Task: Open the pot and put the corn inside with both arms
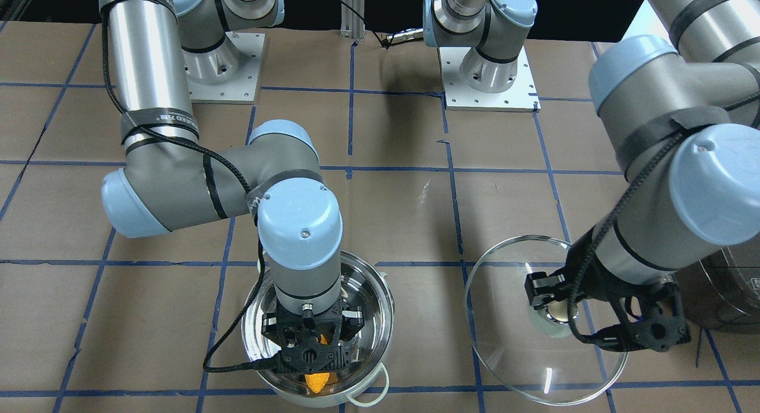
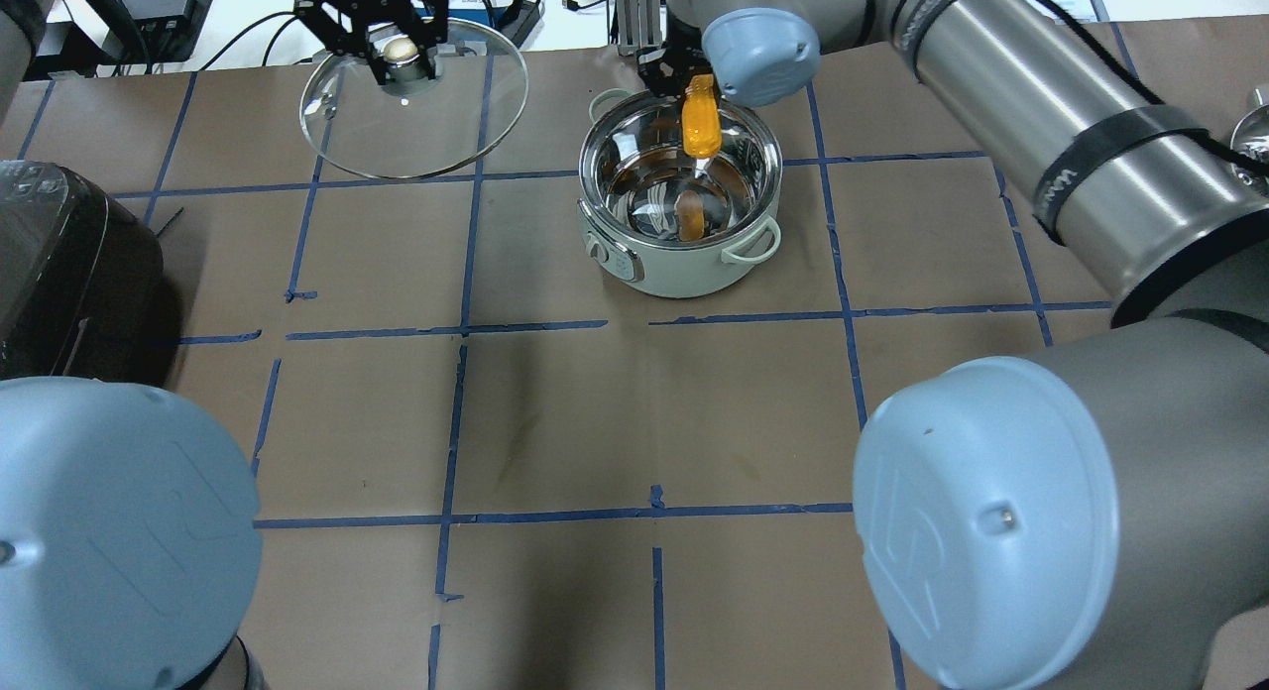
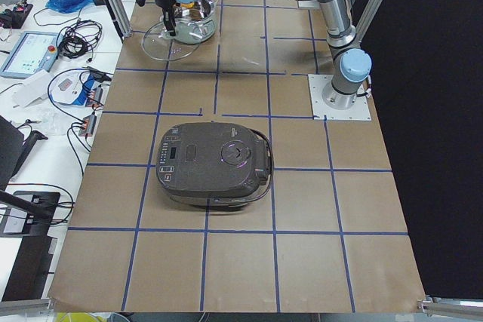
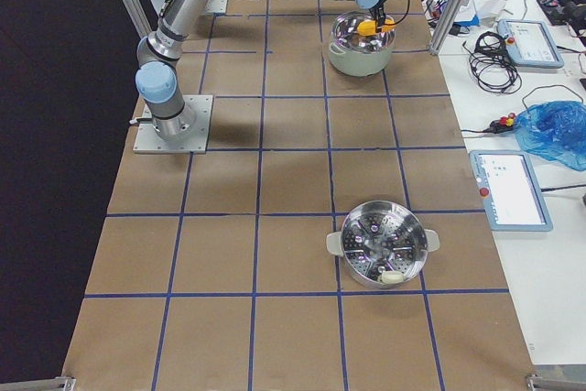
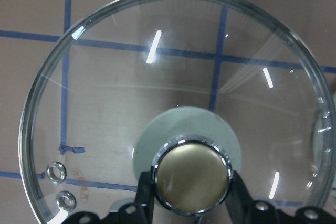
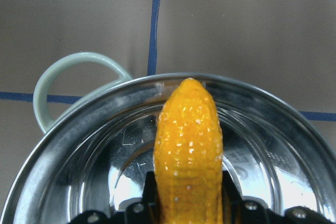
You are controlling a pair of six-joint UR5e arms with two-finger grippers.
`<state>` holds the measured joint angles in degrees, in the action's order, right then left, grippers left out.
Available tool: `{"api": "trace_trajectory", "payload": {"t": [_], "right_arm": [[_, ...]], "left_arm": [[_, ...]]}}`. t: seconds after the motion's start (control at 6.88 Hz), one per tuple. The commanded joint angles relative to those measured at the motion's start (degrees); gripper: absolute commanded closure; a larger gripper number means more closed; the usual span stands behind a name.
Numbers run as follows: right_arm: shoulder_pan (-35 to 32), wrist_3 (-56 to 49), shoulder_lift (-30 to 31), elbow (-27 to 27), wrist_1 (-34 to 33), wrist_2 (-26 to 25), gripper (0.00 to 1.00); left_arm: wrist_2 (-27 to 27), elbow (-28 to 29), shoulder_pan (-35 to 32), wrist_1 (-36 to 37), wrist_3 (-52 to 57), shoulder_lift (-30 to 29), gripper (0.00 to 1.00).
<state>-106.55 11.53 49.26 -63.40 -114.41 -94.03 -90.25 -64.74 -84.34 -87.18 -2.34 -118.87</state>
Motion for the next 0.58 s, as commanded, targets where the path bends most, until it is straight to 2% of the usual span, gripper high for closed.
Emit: {"api": "trace_trajectory", "payload": {"t": [0.0,0.15,0.29,0.44], "right_arm": [[-0.67,-0.36,-1.27,-1.01,-0.02,-0.1,0.4],[-0.67,-0.11,-1.1,-1.98,-0.02,-0.1,0.01],[-0.58,-0.37,-0.75,-1.73,-0.02,-0.18,0.0],[-0.58,-0.37,0.13,-1.47,-0.02,-0.1,0.0]], "left_arm": [[0.25,-14.37,4.78,9.79,4.08,3.1,0.99],[0.25,-22.11,5.32,19.5,4.88,4.16,0.99],[0.33,-26.8,5.41,28.64,4.28,3.39,0.99],[0.25,-29.11,5.41,29.95,3.84,3.38,0.99]]}}
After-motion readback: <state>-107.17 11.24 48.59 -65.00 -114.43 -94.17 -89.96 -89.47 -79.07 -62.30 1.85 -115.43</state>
